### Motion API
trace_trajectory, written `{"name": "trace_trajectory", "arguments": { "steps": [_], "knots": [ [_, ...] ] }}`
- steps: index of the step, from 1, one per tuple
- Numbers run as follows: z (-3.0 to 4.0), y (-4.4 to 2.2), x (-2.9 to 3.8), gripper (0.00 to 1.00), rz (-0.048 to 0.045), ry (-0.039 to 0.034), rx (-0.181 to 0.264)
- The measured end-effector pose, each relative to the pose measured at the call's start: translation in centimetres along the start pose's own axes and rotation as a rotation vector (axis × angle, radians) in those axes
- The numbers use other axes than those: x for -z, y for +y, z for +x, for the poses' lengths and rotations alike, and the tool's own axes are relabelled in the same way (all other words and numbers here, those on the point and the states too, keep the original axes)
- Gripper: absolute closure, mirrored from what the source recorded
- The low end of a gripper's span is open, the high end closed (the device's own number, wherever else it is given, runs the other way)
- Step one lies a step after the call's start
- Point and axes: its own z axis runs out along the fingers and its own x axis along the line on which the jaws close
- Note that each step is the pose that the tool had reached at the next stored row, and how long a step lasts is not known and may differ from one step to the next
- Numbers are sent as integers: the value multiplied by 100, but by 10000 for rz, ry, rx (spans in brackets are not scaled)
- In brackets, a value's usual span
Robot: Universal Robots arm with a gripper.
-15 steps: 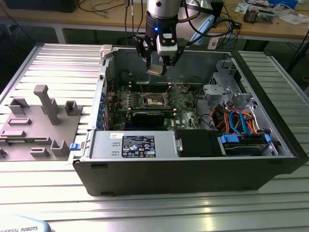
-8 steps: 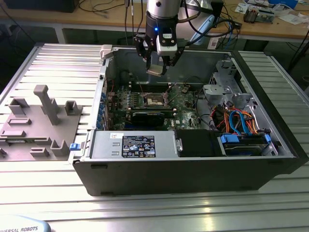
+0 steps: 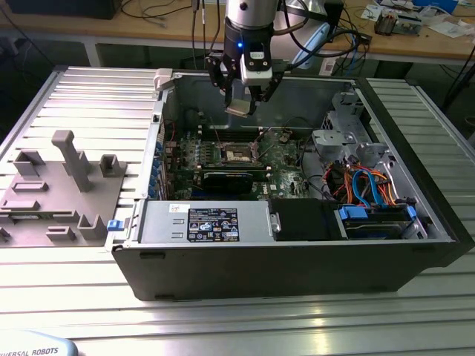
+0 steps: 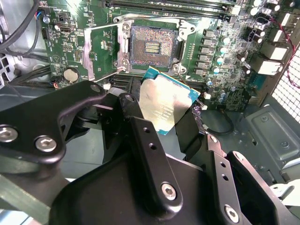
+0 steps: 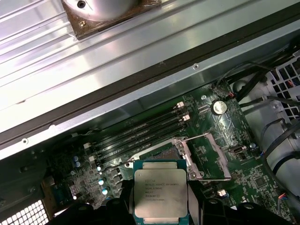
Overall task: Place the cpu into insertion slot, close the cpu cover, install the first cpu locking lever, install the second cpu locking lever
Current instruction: 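Place the cpu into insertion slot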
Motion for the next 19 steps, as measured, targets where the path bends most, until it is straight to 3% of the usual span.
{"name": "trace_trajectory", "arguments": {
  "steps": [19],
  "knots": [
    [0, -1, -6, 46, -7, -19, -212]
  ]
}}
